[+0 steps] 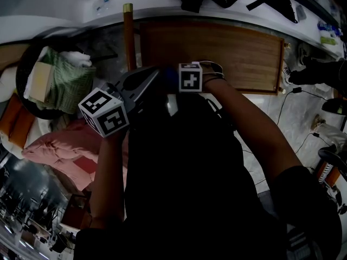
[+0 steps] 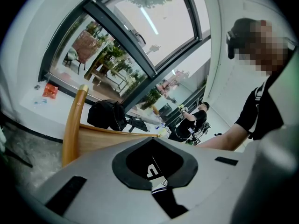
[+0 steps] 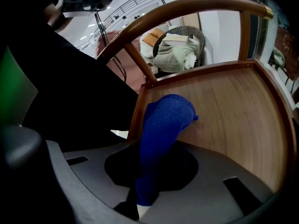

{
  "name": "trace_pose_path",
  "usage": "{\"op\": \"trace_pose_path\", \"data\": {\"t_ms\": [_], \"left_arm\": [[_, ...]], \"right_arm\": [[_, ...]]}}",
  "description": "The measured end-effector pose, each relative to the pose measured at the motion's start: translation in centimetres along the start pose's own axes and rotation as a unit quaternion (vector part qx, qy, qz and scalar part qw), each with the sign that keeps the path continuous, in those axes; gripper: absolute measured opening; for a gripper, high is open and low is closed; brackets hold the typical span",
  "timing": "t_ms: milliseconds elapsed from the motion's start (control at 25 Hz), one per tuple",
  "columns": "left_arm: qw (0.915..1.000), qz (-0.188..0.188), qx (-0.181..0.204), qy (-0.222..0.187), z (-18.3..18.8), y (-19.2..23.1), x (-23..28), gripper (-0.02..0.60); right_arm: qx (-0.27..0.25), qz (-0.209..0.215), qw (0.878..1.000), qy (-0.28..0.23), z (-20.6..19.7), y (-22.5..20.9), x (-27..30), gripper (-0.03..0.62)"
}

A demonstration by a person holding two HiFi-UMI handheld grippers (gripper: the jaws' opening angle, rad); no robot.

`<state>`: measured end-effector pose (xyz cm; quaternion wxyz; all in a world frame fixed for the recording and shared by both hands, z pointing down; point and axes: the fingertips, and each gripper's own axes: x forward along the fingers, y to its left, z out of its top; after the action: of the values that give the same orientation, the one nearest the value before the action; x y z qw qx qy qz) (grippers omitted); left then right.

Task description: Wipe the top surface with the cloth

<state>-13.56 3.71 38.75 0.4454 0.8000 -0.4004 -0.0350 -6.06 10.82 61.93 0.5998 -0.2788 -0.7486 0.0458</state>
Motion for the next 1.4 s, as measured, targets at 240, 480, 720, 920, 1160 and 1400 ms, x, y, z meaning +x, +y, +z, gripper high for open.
{"op": "trace_pose_path", "data": {"t_ms": [240,480,720,920,1160,1400], "left_arm": [[1.0,0.001,0.0,0.0,0.0,-0.1,0.2,0.011],[1.0,-0.001,0.002,0.001,0.3,-0.4,0.4,0.011],[1.0,-0.001,0.008,0.002,0.7,-0.6,0.8,0.011],[1.0,0.006,0.002,0.004,0.4,-0.6,0.8,0.011],[0.9999,0.01,-0.002,0.006,0.2,-0.9,1.1,0.011],[1.0,0.007,-0.004,0.005,0.4,-0.8,1.8,0.011]], "right_arm": [[-0.013,0.027,0.999,0.009,-0.2,2.1,0.8,0.061],[0.013,0.075,0.997,0.005,-0.4,3.3,0.9,0.061],[0.027,-0.047,0.998,-0.024,-1.1,-4.5,-4.0,0.063],[0.006,-0.198,0.979,-0.045,-0.7,-14.1,-10.2,0.063],[-0.017,-0.233,0.972,-0.018,-1.5,-17.9,-10.7,0.063],[-0.011,-0.24,0.97,-0.036,-1.6,-17.9,-10.6,0.061]]}}
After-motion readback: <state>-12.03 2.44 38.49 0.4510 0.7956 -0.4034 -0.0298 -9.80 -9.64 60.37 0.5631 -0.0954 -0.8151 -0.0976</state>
